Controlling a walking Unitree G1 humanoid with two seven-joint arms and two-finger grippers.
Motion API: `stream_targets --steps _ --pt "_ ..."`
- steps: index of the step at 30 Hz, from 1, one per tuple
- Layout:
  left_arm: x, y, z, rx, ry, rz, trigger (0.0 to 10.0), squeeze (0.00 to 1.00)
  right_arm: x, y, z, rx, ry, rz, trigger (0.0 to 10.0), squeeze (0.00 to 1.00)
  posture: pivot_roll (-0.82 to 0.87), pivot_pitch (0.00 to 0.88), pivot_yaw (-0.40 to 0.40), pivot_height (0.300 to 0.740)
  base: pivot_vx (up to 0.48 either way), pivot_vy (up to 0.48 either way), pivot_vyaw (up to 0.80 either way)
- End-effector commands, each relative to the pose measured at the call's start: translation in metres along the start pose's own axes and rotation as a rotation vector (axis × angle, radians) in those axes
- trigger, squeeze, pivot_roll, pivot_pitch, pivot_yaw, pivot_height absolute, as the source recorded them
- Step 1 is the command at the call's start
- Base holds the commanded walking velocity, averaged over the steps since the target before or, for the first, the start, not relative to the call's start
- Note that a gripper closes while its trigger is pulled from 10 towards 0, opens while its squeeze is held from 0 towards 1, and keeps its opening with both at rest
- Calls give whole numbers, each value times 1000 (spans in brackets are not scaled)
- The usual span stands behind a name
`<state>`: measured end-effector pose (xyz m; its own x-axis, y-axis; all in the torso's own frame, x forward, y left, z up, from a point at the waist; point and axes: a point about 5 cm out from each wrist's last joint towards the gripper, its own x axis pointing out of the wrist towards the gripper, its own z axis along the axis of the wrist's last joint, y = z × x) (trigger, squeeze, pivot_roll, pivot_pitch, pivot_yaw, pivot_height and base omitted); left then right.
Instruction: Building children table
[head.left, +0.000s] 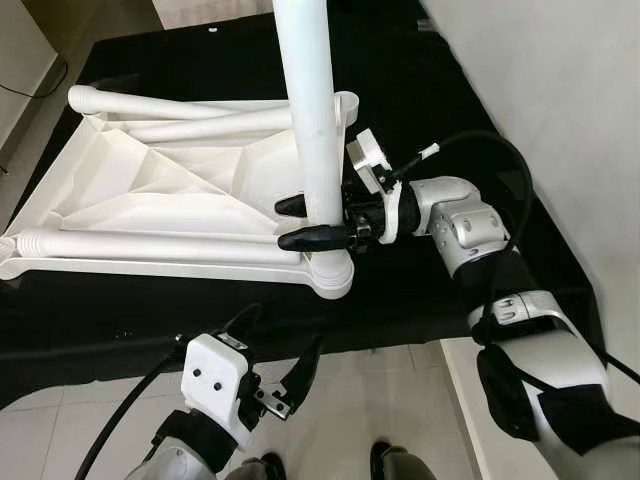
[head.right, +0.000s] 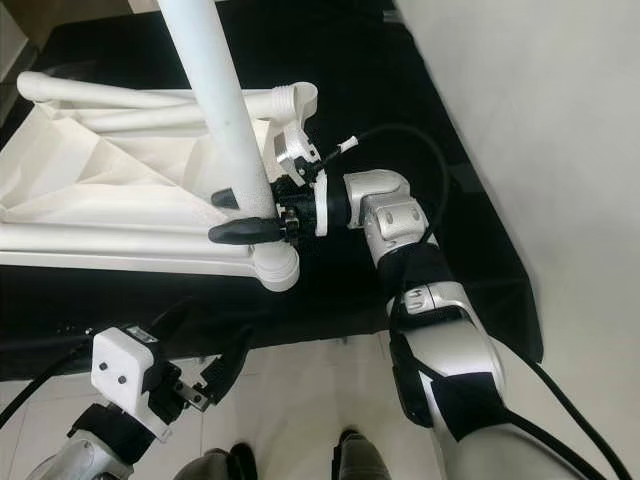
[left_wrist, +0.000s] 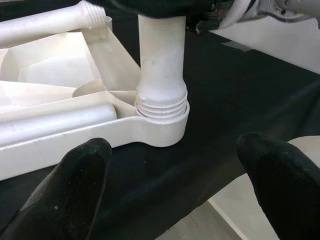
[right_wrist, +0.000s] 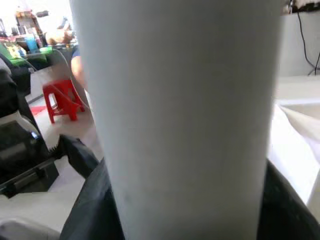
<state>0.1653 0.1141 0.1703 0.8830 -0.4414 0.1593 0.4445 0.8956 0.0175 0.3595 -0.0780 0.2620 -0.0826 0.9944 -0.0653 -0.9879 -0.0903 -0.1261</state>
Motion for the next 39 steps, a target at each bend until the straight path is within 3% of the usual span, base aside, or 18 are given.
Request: stream_targets --steps 1,6,9,11,12,13,14,15,16,18,25,26,29,30,34,35,38,39 --pt "-3 -1 -1 1 19 2 10000 0 8 1 -5 25 -1 21 0 0 85 272 41 740 0 0 0" --pt "-2 -2 -2 -1 20 0 10000 0 -7 -2 -18 -43 31 -167 0 0 75 265 29 740 0 0 0" --pt "-2 -2 -2 -1 20 0 10000 0 -7 -2 -18 -43 31 -167 0 0 75 265 29 740 0 0 0" --pt "-3 -1 -3 -1 19 3 10000 0 -16 9 -48 43 89 -567 0 0 55 264 13 740 0 0 0" --pt "-3 -1 -3 -1 19 3 10000 0 -16 9 -48 43 89 -567 0 0 55 264 13 740 0 0 0" --pt "-3 0 -3 0 19 4 10000 0 -24 25 -67 136 143 -961 0 0 56 267 16 740 0 0 0" --pt "-2 2 -3 1 19 4 10000 0 -27 52 -77 164 182 -1179 0 0 44 263 35 740 0 0 0" --pt "-2 2 -3 1 19 4 10000 0 -27 52 -77 164 182 -1179 0 0 44 263 35 740 0 0 0" --pt "-1 3 -4 3 20 1 10000 0 -26 71 -79 178 185 -1292 0 0 30 258 42 740 0 0 0" --pt "0 3 -5 4 21 -5 10000 0 -14 79 -81 206 174 -1257 0 0 26 252 45 740 0 0 0" --pt "5 5 -9 7 19 -8 10000 0 14 60 -74 137 113 -1155 0 0 42 211 37 740 0 0 0" --pt "5 5 -9 10 18 -4 10000 0 16 61 -73 138 116 -1155 10000 0 41 217 33 740 0 0 0" --pt "4 6 -9 15 16 4 10000 0 20 71 -67 167 130 -1200 10000 0 41 217 33 740 0 0 0" --pt "4 6 -8 14 15 6 10000 0 23 70 -63 179 87 -1169 10000 333 31 222 31 740 0 0 0" --pt "4 7 -8 13 13 9 10000 0 25 69 -59 190 37 -1126 10000 333 31 222 31 740 0 0 0" --pt "6 5 -7 8 7 2 10000 0 23 56 -46 140 -85 -891 10000 1000 26 232 25 740 0 0 0" --pt "6 4 -7 7 5 0 10000 0 21 51 -39 110 -126 -790 10000 1000 26 232 25 740 0 0 0" --pt "6 3 -7 5 3 0 10000 0 19 50 -31 53 -115 -523 10000 1000 29 238 24 740 0 0 0"
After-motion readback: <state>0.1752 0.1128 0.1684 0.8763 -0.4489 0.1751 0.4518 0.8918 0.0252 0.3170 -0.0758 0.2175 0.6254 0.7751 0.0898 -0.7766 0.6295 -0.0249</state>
